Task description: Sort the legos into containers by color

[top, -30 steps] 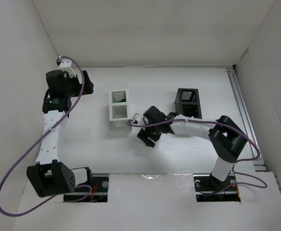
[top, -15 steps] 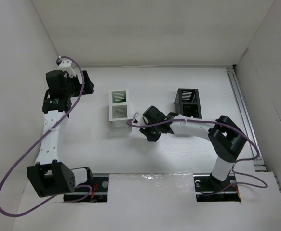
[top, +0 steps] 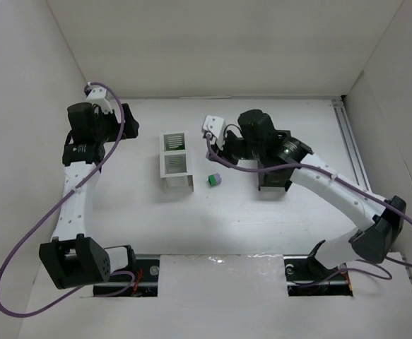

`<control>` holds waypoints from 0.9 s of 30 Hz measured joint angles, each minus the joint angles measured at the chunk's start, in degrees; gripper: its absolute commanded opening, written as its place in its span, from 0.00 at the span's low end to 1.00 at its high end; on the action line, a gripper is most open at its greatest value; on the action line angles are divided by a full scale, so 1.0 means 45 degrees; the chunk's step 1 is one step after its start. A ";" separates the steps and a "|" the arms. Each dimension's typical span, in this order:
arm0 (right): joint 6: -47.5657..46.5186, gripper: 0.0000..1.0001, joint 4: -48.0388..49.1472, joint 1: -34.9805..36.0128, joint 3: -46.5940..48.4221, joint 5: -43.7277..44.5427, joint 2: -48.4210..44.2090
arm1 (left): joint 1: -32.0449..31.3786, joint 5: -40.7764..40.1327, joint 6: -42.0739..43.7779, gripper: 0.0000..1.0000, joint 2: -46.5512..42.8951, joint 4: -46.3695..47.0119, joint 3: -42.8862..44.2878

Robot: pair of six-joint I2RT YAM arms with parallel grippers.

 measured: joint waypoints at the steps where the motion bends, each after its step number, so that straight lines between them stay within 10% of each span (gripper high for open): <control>1: 0.0000 0.00 0.0063 0.0034 0.0631 -0.0107 0.0204 | 0.0000 0.0005 0.0000 0.99 0.0010 0.0000 0.0000; 16: 0.0034 0.01 -0.0136 0.0549 0.4964 -0.0884 0.6431 | 0.0000 -0.0121 -0.0005 0.99 0.0049 0.0107 -0.0029; 27: -0.0432 0.31 -0.0092 0.0996 0.5056 -0.0957 0.6489 | 0.0000 -0.0437 -0.0015 0.99 0.0044 0.0073 -0.0670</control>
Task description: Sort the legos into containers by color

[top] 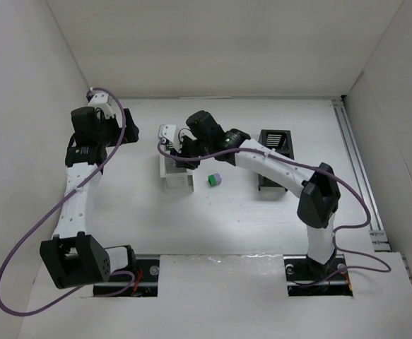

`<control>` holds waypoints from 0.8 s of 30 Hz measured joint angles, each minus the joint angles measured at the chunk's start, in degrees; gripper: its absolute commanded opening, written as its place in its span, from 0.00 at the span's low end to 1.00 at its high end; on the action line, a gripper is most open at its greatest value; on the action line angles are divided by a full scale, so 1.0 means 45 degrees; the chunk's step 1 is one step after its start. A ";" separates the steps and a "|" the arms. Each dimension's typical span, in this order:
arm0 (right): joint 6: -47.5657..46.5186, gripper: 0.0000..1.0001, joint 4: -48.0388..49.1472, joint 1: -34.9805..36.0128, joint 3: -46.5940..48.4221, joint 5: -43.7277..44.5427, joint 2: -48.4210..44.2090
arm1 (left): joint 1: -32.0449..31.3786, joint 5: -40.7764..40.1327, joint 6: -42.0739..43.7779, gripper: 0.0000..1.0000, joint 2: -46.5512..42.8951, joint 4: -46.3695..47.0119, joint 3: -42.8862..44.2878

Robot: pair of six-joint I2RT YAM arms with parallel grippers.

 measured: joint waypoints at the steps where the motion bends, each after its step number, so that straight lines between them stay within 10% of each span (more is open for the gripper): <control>1: -0.0039 0.33 0.0000 0.0015 0.0005 0.0000 0.0000 | 0.0000 0.0000 0.0000 0.99 0.0000 0.0005 0.0000; 8: -0.0238 0.62 0.0029 0.0039 0.0199 0.0010 0.0204 | 0.0000 -0.0005 -0.0068 0.99 0.0000 0.0010 0.0000; 24: -0.0063 0.60 0.1671 -0.1331 -0.3784 -0.0816 -0.2395 | 0.0000 0.1151 -0.0015 0.99 -0.0578 0.0053 -0.0291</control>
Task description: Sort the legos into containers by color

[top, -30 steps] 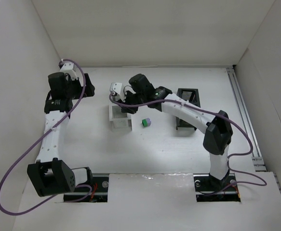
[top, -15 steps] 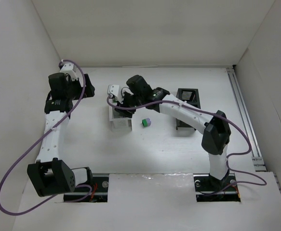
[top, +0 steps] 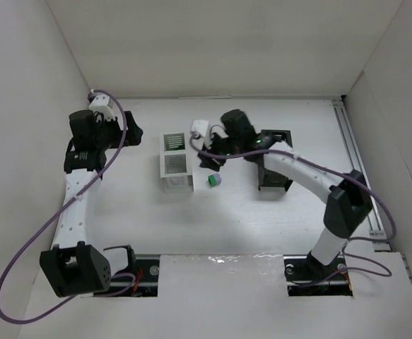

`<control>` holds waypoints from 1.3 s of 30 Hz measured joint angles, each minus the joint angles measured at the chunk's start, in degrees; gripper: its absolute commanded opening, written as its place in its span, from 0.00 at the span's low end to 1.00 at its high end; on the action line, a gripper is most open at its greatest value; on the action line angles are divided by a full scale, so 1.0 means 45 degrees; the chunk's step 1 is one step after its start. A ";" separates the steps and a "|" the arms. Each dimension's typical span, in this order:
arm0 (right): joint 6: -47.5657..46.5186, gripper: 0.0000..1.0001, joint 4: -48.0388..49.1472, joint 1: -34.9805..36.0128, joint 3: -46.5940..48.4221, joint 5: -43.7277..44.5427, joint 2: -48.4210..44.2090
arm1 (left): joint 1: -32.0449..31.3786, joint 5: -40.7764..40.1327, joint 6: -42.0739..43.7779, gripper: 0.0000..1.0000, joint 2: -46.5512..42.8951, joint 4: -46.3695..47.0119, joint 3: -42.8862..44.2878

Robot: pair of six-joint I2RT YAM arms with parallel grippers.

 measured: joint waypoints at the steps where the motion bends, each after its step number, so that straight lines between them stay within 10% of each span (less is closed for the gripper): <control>1: -0.0024 0.62 -0.0097 -0.0583 -0.0350 -0.0209 -0.0520 | 0.0000 0.0063 0.0005 0.99 -0.0165 0.0015 -0.0049; 10: -0.5863 0.71 -0.4085 -0.4682 -0.0665 -0.2477 -0.2385 | -0.0005 0.0432 0.0092 0.99 -0.0398 0.0165 -0.0063; 18: -1.1866 0.75 -0.5775 -0.5226 0.0053 -0.3089 0.0772 | -0.0010 0.0505 0.0121 0.99 0.0194 0.0253 -0.0063; 39: -1.4294 0.76 -0.6518 -0.2633 0.2365 -0.2851 0.4080 | -0.0010 -0.0199 0.0121 0.99 0.0282 0.0146 -0.0058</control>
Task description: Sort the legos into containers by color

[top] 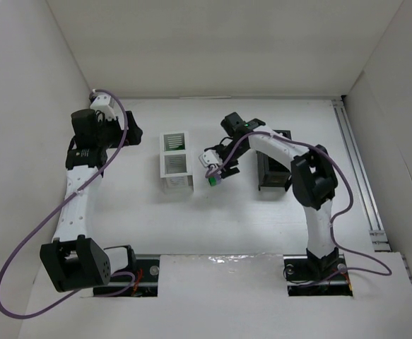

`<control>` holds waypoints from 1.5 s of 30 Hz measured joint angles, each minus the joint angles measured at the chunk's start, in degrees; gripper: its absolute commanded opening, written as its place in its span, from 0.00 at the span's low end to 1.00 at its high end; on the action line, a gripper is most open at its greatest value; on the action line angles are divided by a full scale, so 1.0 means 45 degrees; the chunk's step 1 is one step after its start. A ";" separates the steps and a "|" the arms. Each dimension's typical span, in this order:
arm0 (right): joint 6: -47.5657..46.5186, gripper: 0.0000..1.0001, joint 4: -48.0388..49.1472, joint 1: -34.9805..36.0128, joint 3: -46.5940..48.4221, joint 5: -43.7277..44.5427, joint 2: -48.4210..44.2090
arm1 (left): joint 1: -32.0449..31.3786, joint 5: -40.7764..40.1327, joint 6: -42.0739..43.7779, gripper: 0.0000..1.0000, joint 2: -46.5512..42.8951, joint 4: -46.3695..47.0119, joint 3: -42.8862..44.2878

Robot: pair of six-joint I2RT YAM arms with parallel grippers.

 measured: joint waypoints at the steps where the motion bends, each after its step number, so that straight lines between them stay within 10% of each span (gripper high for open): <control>1: -0.0015 0.76 -0.0267 0.0112 0.0379 0.0083 0.0287 | 0.0000 -0.0010 0.0000 0.99 0.0000 0.0000 0.0000; 24: 0.1336 0.77 -0.1622 0.0748 0.0976 0.1117 0.1258 | 0.0000 -0.0131 0.0005 0.99 0.0170 0.0005 0.0005; 37: 0.2191 0.53 -0.0967 0.1039 0.0617 0.1588 0.1229 | 0.0000 -0.0131 -0.0005 0.99 0.0170 0.0015 0.0053; 45: 0.2472 0.14 -0.0636 0.1039 0.0413 0.1637 0.1098 | 0.0000 -0.0121 -0.0097 0.99 0.0170 0.0015 0.0053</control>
